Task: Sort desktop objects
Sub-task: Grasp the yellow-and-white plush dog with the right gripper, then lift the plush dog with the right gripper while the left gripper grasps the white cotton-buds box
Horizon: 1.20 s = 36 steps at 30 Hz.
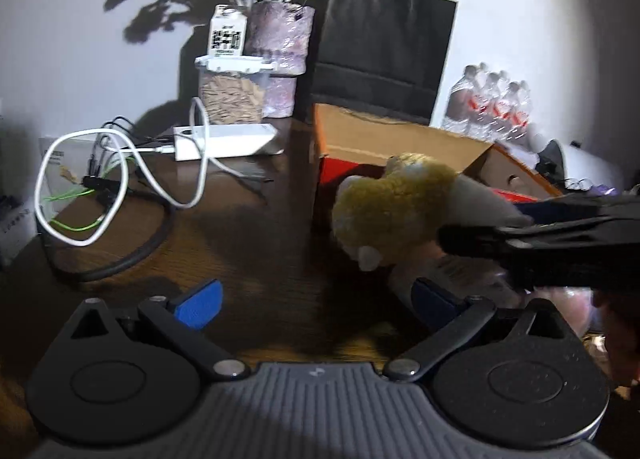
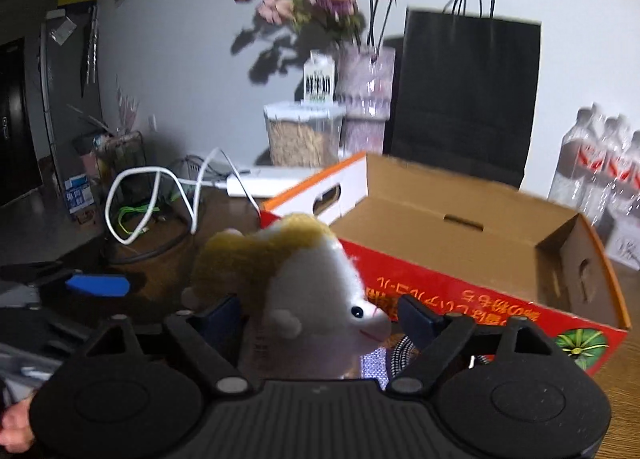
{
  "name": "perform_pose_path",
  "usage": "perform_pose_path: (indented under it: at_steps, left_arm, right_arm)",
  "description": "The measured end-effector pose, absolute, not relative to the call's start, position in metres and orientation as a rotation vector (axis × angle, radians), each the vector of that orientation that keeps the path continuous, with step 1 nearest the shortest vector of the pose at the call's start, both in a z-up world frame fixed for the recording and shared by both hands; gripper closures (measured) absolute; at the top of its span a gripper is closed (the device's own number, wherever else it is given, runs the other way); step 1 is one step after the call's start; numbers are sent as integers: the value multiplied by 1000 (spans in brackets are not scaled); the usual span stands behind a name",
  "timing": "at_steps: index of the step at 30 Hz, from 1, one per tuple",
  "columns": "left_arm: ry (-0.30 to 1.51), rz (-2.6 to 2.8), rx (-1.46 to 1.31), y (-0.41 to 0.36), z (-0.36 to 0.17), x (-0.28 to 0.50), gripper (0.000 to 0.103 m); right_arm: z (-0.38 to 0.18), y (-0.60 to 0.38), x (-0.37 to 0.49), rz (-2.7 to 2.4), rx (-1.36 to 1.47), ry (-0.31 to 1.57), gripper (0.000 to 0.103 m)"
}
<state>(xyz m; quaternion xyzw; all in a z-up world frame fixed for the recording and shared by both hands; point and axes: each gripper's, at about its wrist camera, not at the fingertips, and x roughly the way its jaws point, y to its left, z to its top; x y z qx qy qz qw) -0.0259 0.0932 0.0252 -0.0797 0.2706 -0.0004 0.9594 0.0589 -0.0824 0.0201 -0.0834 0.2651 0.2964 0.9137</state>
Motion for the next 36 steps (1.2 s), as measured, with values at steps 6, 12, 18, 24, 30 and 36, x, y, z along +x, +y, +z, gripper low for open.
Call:
perform_pose_path:
  at_steps: [6, 12, 18, 24, 30, 36]
  left_arm:
    - [565, -31, -152, 76, 28, -23, 0]
    - [531, -89, -133, 27, 32, -13, 0]
    - [608, -18, -129, -18, 28, 22, 0]
    - [639, 79, -57, -34, 18, 36, 0]
    - [636, 66, -22, -39, 17, 39, 0]
    - [719, 35, -91, -10, 12, 37, 11]
  right_arm:
    - [32, -104, 47, 540, -77, 511, 50]
    - [54, -173, 24, 373, 24, 426, 49]
    - [34, -220, 16, 286, 76, 465, 49]
    - [24, -236, 21, 250, 118, 456, 49]
    - [11, -240, 24, 251, 151, 482, 49]
    - [7, -249, 20, 234, 155, 488, 49]
